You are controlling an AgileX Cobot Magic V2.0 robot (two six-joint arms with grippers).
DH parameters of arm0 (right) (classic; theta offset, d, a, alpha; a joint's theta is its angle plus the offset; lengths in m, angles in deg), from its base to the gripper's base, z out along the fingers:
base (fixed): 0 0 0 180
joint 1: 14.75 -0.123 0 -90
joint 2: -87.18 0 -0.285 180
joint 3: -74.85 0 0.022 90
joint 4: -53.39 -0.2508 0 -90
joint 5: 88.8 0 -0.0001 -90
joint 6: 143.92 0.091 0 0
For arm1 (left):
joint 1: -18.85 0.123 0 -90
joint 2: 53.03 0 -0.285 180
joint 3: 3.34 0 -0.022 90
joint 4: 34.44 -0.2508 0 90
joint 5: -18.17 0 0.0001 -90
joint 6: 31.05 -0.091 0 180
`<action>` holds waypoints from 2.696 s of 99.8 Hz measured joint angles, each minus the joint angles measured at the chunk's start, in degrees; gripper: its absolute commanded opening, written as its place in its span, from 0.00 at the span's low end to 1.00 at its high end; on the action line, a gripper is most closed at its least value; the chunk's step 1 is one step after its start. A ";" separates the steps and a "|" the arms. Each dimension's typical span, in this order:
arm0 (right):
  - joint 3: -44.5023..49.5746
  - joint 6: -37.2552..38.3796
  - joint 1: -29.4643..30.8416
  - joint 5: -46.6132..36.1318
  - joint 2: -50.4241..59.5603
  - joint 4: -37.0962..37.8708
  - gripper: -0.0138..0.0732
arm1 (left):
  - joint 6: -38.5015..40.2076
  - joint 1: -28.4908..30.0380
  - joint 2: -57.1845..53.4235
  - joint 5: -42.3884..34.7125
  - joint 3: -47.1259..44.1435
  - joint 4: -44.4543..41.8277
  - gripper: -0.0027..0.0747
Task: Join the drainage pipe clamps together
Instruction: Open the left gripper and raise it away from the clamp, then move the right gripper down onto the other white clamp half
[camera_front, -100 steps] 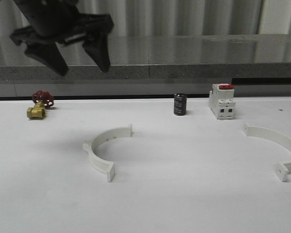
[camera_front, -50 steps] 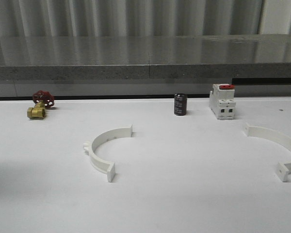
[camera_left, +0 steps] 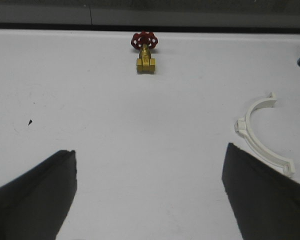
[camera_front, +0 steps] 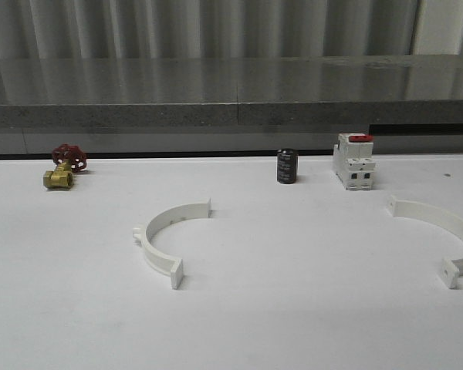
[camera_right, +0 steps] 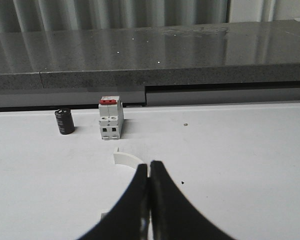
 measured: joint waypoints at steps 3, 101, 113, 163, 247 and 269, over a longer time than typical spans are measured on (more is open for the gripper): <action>0.00 0.00 0.00 0.00 0.00 0.00 0.08 | 0.00 0.00 -1.89 0.11 -0.67 0.00 0.74; -16.64 0.00 0.00 10.28 -9.64 0.47 0.08 | 0.00 0.00 -14.04 3.52 -3.09 0.13 0.01; -26.00 0.00 0.00 16.75 -20.80 0.47 0.08 | 0.00 0.00 -14.04 3.52 -3.09 0.13 0.01; -46.96 0.00 0.00 31.46 -60.22 -0.17 0.12 | 0.00 0.00 -14.04 3.55 -3.09 0.13 0.01; -53.19 0.00 0.00 28.62 -83.58 -1.65 0.82 | 0.00 0.00 -14.04 3.65 -3.09 0.13 0.01; -60.00 -2.48 0.00 27.48 -96.19 -1.65 0.82 | 0.00 0.00 -14.04 3.65 -3.09 0.13 0.01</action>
